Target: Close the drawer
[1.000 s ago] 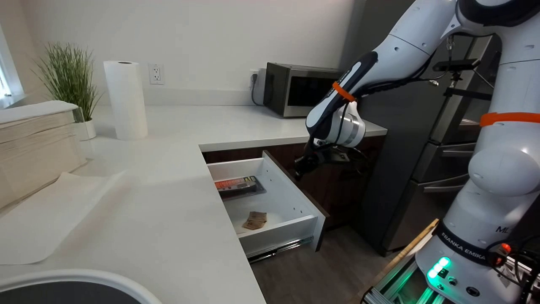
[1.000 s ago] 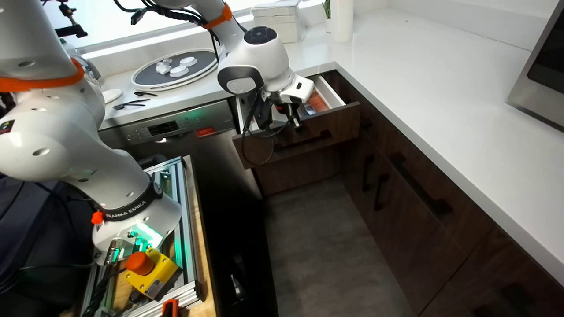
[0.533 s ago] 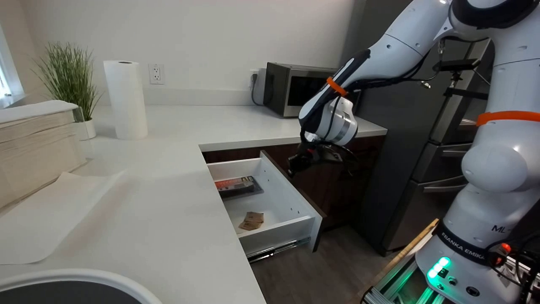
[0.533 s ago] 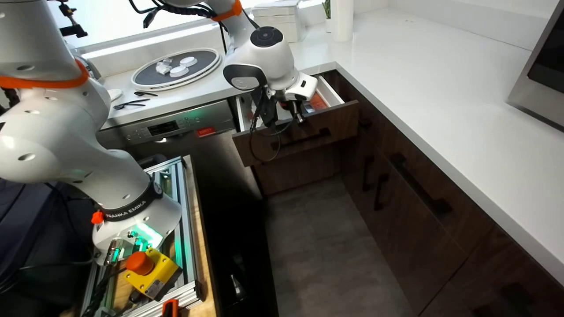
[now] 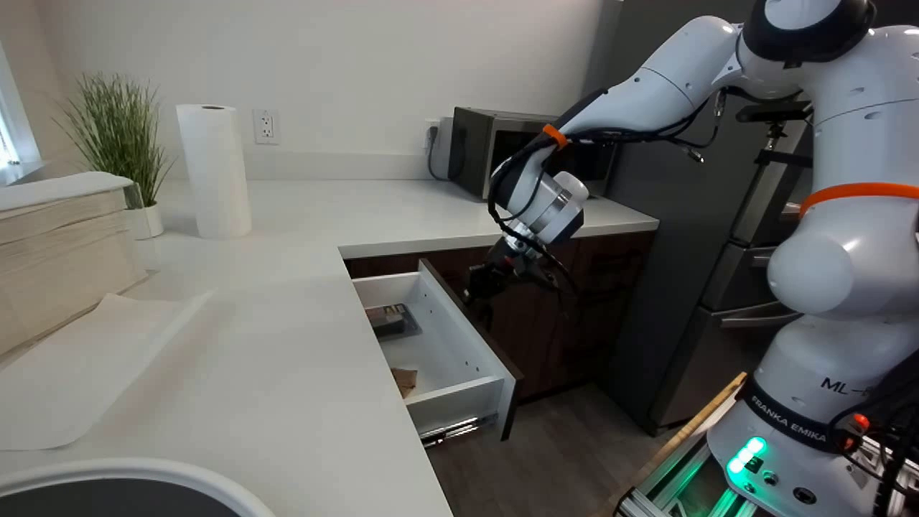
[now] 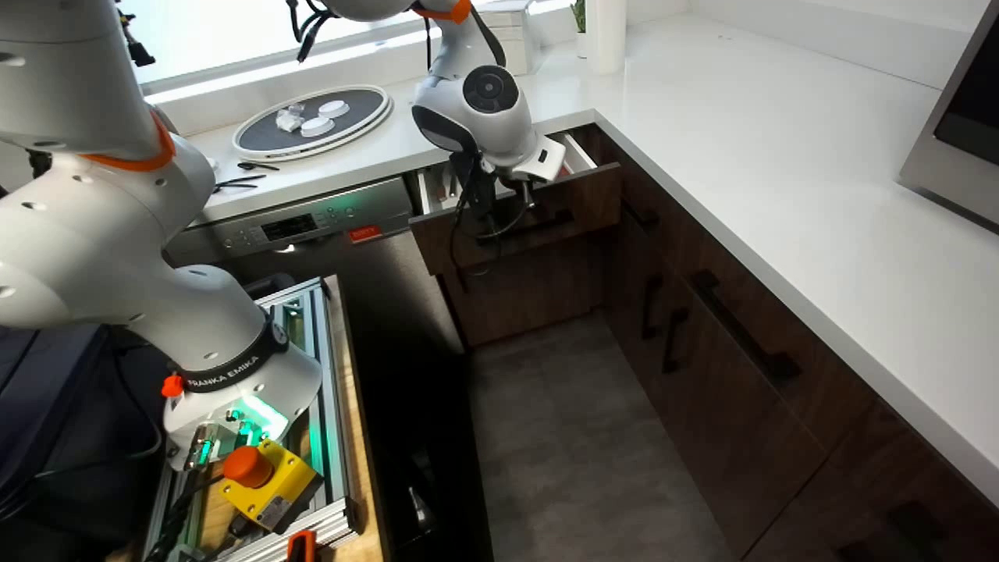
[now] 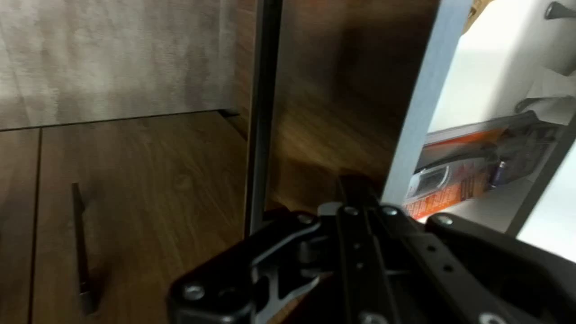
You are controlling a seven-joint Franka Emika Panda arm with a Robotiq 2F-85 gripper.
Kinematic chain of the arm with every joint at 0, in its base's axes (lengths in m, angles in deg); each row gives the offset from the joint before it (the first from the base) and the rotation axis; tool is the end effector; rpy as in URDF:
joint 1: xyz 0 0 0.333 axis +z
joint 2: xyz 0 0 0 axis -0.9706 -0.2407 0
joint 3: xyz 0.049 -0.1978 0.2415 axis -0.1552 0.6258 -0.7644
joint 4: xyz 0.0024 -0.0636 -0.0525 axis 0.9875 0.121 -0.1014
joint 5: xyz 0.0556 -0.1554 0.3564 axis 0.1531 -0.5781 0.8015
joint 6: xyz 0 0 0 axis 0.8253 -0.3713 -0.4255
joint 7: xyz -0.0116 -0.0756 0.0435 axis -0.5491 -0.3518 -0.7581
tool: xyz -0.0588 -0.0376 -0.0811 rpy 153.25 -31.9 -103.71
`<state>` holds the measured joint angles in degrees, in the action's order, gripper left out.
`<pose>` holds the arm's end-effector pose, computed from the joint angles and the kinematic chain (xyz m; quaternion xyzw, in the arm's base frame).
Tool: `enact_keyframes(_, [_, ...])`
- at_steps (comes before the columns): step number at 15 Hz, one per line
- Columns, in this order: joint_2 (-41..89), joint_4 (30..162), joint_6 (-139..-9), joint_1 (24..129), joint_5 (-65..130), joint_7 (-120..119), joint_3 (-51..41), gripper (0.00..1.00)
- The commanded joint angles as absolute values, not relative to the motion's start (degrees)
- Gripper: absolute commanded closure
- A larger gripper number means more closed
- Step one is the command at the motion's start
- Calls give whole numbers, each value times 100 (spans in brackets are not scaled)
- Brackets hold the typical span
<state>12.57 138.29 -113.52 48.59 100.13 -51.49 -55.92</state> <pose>0.4899 0.1177 0.1864 -0.9562 0.0409 -0.1285 0.2597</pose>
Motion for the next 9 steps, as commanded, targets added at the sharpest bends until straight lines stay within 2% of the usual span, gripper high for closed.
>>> enact_keyframes(1, [167,13203,-11553,4167,10828,-6372,-6494,100])
enact_keyframes(5, [-655,12995,-11453,3930,10735,-6928,-6810,100])
enact_keyframes(6, [-38,13239,-11351,4112,10390,-6375,-6487,99])
enact_keyframes(9, [-461,13048,-11351,4057,10390,-6579,-6600,99])
